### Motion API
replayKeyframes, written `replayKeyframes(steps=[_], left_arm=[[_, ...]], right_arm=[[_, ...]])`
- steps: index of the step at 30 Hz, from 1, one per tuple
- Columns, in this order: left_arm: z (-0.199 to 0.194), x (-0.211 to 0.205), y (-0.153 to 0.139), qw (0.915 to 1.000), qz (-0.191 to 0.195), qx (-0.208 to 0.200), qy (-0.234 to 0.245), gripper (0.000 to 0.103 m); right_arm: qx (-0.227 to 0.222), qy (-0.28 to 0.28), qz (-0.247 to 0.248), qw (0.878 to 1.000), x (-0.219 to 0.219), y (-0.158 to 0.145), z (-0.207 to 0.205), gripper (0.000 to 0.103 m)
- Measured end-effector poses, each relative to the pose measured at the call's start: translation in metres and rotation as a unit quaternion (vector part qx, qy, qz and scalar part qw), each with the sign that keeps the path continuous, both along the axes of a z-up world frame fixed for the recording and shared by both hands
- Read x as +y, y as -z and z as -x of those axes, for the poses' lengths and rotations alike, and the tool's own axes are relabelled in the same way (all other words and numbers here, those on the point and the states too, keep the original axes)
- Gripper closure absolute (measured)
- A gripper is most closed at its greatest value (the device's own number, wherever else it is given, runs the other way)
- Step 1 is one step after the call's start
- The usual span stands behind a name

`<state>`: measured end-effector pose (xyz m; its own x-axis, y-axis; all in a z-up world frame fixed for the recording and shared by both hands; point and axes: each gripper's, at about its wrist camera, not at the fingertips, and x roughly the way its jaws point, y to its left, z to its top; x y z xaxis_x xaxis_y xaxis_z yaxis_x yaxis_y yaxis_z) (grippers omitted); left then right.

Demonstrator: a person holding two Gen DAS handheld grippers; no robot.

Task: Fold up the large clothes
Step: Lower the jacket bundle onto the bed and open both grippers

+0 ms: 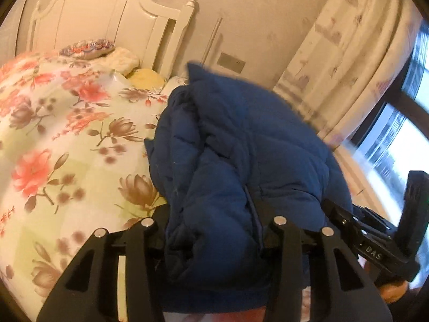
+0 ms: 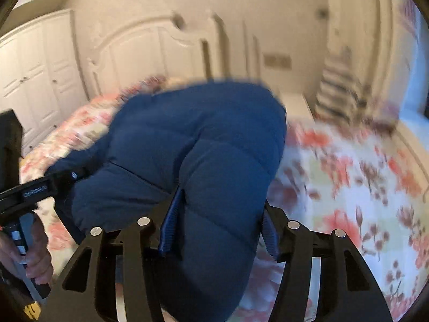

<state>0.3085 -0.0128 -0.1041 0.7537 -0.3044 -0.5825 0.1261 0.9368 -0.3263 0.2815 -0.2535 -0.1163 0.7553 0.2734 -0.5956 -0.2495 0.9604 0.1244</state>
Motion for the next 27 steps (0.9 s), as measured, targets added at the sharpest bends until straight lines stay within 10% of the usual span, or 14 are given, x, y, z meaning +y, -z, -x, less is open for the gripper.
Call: replayKeyframes(steps=[7, 12, 18, 24, 27], left_arm=[[0.011, 0.012, 0.009, 0.9999, -0.01, 0.007, 0.011, 0.057], [0.015, 0.011, 0.007, 0.9998, -0.014, 0.007, 0.009, 0.056], [0.022, 0.009, 0.005, 0.9989, -0.045, 0.008, 0.01, 0.052], [0.059, -0.003, -0.027, 0.9843, -0.165, -0.063, -0.009, 0.02], [0.101, -0.009, -0.057, 0.9637, -0.227, -0.14, -0.023, 0.002]], right_arm=[[0.032, 0.04, -0.001, 0.999, 0.002, -0.007, 0.011, 0.038], [-0.056, 0.054, 0.04, 0.996, 0.031, -0.043, 0.033, 0.022], [0.002, 0.042, 0.111, 0.993, 0.058, 0.004, 0.025, 0.024], [0.004, 0.035, 0.057, 0.998, 0.047, -0.02, 0.056, 0.023], [-0.033, 0.035, 0.038, 0.998, 0.042, -0.045, 0.091, 0.012]])
